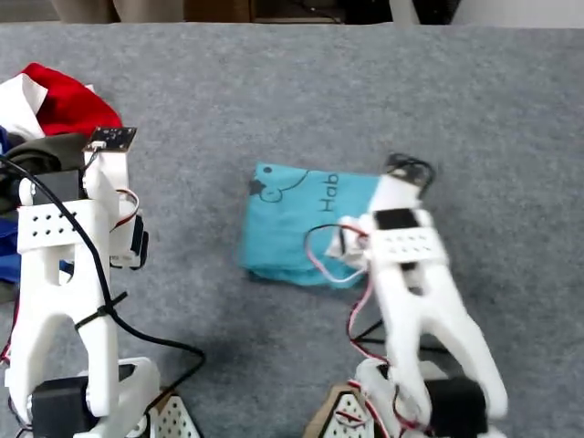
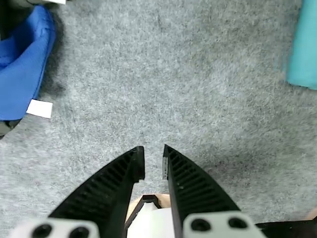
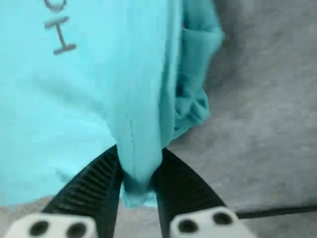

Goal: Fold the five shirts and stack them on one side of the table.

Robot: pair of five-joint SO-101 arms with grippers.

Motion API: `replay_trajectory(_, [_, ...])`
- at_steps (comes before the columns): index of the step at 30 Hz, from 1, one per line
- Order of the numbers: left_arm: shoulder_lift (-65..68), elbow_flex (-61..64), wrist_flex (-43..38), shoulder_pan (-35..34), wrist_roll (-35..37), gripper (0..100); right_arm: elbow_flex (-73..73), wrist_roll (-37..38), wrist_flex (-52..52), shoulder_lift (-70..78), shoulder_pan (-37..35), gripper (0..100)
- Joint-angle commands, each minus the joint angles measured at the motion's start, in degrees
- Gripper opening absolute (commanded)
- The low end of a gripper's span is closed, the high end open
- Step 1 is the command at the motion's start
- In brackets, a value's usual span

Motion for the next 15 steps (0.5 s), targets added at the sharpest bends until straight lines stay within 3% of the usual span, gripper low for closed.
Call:
replay_trajectory(1, [-1.80, -0.44, -0.35, -1.93, -1.41, 8, -0.04, 7.30, 1.05, -6.64, 10.33, 0.5])
replay_trajectory(15, [-1.80, -0.62, -0.35, -7.74, -6.59, 8, 0.04, 38.42, 0.62, -9.36, 58.77, 0.5])
